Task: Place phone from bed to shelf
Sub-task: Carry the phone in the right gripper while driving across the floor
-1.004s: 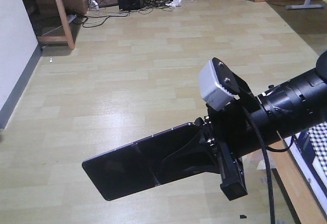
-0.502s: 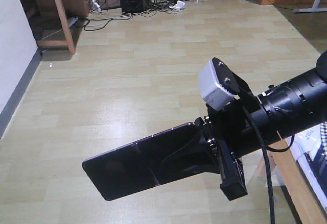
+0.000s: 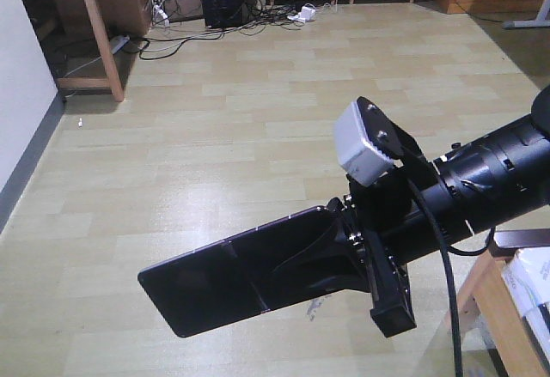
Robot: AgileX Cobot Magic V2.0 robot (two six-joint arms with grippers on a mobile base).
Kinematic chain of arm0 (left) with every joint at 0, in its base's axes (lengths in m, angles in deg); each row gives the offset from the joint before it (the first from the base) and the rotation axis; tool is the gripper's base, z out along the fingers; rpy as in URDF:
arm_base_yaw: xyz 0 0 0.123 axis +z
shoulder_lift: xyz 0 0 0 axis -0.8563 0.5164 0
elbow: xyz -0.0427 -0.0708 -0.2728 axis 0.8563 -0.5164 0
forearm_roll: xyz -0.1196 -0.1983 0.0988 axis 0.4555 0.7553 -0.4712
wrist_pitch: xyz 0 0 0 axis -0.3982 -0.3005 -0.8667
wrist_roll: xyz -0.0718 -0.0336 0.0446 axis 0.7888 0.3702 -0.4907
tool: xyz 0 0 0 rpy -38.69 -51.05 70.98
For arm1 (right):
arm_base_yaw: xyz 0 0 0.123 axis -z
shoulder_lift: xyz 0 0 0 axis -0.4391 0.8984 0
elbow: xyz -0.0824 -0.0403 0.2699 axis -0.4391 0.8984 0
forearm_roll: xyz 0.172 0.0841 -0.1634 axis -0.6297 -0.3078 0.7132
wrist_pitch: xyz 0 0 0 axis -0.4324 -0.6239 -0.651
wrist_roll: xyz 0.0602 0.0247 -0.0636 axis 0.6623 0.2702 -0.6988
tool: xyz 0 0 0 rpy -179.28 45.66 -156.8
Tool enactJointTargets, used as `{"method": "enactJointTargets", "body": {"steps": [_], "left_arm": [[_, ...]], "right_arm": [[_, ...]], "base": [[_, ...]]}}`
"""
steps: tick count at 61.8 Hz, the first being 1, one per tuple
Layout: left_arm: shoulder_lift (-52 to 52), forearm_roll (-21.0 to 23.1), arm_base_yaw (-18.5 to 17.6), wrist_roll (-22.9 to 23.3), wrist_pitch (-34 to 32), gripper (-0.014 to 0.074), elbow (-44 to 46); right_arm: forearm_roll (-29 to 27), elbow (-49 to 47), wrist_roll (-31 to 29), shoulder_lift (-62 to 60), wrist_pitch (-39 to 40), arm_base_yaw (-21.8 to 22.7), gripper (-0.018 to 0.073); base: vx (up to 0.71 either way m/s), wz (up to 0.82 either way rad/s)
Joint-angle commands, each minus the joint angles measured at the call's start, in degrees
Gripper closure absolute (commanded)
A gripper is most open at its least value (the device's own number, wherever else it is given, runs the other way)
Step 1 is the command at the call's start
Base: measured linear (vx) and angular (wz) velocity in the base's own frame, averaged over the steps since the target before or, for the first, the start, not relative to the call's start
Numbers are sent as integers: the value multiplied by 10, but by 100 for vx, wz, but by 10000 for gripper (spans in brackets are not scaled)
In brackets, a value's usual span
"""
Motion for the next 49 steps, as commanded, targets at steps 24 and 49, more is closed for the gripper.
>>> {"method": "enactJointTargets", "body": {"steps": [24,49], "left_arm": [[-3,6,-1,2,-42,596,-1],[-3,6,-1,2,-42,596,-1]], "right_arm": [[-50,-15,-7,-19,-47,1,561],[-50,-15,-6,-19,-47,1,561]], "base": [[20,3],[20,3]]}}
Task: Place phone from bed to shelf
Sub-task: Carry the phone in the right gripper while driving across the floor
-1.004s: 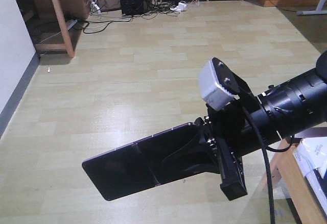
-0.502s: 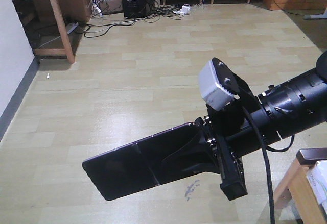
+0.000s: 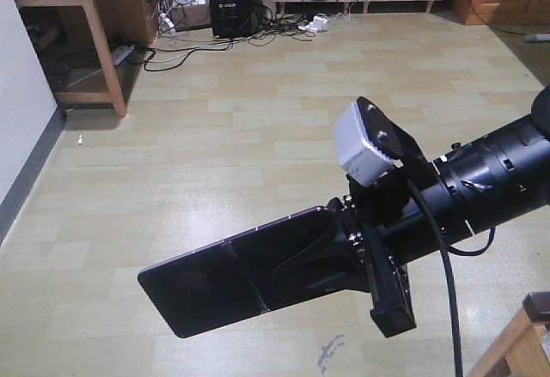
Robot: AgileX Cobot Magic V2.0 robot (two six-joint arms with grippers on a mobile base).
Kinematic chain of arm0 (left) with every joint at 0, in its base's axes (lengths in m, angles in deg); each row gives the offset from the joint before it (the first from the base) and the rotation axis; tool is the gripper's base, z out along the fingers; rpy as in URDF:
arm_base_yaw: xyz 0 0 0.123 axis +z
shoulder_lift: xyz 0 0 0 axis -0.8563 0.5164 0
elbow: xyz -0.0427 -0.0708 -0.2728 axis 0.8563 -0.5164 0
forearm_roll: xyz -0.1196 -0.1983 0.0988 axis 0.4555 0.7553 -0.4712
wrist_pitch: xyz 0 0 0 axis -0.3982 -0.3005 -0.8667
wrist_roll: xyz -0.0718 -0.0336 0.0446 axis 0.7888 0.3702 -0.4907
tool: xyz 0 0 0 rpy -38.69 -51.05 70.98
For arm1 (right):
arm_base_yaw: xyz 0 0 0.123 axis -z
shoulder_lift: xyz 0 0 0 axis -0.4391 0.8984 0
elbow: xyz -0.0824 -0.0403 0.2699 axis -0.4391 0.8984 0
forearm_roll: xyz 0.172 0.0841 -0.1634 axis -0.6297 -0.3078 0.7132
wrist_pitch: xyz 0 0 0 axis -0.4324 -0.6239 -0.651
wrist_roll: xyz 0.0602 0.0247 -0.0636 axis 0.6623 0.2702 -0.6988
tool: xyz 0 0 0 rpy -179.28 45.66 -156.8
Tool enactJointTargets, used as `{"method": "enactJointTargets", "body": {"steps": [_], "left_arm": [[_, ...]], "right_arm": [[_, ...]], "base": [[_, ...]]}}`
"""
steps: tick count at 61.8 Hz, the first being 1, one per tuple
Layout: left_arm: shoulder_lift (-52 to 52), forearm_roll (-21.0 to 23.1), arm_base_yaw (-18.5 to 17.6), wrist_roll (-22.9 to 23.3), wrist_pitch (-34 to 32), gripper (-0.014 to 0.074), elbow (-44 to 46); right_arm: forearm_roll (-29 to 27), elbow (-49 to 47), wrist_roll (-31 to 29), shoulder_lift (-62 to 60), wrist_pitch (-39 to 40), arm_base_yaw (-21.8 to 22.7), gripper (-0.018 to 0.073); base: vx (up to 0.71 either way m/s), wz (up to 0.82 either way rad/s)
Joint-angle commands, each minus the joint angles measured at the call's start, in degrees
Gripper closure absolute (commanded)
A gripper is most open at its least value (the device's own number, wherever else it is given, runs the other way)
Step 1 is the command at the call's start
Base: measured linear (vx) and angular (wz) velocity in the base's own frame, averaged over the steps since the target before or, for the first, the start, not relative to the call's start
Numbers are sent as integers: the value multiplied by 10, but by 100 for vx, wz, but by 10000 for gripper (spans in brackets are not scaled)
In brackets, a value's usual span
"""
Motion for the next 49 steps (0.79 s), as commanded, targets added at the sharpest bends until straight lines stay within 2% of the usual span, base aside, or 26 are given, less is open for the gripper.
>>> {"method": "enactJointTargets", "body": {"steps": [1,49], "left_arm": [[-3,6,-1,2,-42,596,-1],[-3,6,-1,2,-42,596,-1]], "right_arm": [[-50,-15,-6,-19,-47,1,561],[-50,-15,-6,-19,-47,1,561]], "base": [[22,3],[22,4]]}}
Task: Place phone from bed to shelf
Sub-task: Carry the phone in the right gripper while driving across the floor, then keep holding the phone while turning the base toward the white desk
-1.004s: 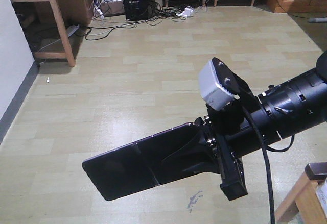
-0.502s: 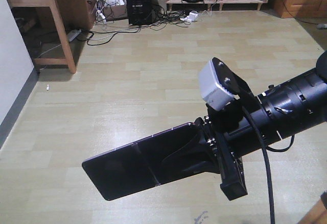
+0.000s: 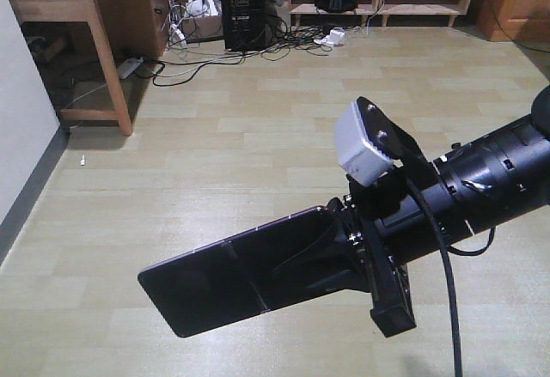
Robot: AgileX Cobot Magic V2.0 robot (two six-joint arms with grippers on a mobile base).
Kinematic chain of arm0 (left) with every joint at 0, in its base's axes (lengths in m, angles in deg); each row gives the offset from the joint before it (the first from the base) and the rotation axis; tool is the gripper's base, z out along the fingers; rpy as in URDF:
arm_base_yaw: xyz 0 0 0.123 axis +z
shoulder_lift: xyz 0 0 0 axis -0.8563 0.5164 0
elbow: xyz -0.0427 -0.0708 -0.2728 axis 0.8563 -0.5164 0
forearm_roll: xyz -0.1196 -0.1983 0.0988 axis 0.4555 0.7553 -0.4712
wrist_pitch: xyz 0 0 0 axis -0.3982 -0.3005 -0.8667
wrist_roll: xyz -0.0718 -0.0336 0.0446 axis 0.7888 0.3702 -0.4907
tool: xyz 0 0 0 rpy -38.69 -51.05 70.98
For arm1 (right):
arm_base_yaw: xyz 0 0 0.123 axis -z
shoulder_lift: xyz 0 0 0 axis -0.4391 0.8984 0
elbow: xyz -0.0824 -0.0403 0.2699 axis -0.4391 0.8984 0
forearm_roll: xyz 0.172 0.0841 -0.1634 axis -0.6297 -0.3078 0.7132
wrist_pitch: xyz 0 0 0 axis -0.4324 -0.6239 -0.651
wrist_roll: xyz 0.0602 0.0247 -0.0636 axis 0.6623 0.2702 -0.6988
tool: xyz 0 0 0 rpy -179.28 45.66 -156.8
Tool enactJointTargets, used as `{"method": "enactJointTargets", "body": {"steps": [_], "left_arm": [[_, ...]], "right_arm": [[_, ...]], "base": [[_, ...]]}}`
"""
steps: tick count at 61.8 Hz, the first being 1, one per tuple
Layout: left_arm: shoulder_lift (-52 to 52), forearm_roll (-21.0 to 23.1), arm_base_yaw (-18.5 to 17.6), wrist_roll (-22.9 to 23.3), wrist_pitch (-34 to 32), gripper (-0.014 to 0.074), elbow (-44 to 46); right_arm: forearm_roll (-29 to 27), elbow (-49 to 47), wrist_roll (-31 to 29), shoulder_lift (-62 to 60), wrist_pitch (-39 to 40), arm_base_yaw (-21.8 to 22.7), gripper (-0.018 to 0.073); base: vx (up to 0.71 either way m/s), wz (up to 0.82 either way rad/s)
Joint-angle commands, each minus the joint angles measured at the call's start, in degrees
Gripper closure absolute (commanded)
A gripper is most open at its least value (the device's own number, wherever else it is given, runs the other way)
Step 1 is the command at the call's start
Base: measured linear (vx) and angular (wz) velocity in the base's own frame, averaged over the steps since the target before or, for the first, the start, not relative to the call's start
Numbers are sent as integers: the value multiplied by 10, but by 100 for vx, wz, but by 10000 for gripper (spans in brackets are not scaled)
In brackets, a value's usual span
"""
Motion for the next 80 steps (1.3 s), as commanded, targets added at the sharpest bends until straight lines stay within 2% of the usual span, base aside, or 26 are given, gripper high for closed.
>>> {"method": "enactJointTargets", "body": {"steps": [1,80], "left_arm": [[-3,6,-1,2,-42,596,-1],[-3,6,-1,2,-42,596,-1]], "right_arm": [[-50,-15,-6,-19,-47,1,561],[-50,-15,-7,-19,-47,1,561]], "base": [[20,3],[16,-7]]}}
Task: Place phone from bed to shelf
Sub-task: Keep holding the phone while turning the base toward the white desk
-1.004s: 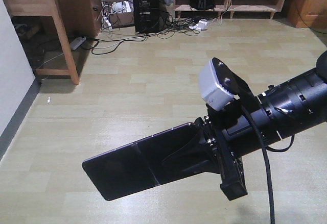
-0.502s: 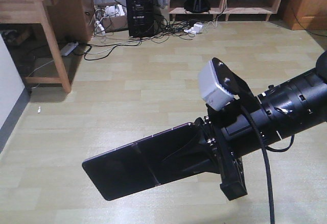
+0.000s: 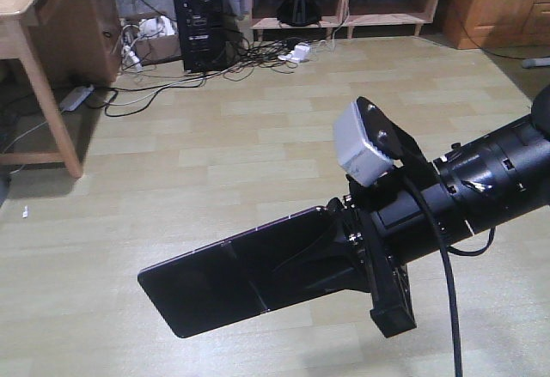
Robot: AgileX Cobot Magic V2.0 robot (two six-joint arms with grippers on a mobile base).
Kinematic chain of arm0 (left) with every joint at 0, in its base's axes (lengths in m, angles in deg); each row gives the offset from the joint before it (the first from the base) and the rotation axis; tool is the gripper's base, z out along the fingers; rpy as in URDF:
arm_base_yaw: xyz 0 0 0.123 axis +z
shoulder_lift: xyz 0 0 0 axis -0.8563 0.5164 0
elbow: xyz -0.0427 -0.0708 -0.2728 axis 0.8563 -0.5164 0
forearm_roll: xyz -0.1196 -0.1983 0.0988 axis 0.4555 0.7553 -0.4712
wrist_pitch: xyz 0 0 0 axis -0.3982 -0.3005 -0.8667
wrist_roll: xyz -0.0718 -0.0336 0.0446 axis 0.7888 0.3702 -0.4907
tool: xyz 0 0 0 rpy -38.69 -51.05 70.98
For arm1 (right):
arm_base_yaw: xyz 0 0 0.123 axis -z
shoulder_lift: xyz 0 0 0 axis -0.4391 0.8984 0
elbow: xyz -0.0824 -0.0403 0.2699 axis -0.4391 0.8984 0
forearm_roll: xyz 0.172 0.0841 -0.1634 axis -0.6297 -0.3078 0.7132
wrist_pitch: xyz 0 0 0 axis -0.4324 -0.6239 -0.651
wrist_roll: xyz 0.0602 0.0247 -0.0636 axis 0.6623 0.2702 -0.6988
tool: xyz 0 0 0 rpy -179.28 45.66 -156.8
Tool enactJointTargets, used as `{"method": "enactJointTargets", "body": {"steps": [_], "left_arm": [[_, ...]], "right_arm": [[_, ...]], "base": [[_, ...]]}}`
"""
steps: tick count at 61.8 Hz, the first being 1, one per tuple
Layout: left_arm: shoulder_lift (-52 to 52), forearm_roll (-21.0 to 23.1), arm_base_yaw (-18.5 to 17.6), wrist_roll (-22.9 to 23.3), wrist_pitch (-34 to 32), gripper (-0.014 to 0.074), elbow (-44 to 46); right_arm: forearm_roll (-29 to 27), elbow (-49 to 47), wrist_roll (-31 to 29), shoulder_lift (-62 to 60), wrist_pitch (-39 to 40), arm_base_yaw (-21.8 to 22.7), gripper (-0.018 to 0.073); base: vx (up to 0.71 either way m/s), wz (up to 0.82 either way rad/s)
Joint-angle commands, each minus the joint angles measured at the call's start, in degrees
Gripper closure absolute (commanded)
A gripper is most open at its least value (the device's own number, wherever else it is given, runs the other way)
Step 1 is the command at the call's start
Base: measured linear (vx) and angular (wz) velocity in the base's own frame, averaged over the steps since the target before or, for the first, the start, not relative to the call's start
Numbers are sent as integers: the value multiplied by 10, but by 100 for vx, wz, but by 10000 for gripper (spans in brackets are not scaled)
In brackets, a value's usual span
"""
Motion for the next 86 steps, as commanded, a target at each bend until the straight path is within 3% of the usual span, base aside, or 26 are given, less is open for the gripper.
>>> {"method": "enactJointTargets", "body": {"steps": [1,86], "left_arm": [[-3,6,-1,2,-42,596,-1],[-3,6,-1,2,-42,596,-1]], "right_arm": [[-50,-15,-6,-19,-47,1,561],[-50,-15,-7,-19,-47,1,561]], "base": [[15,-19],[17,-15]]}}
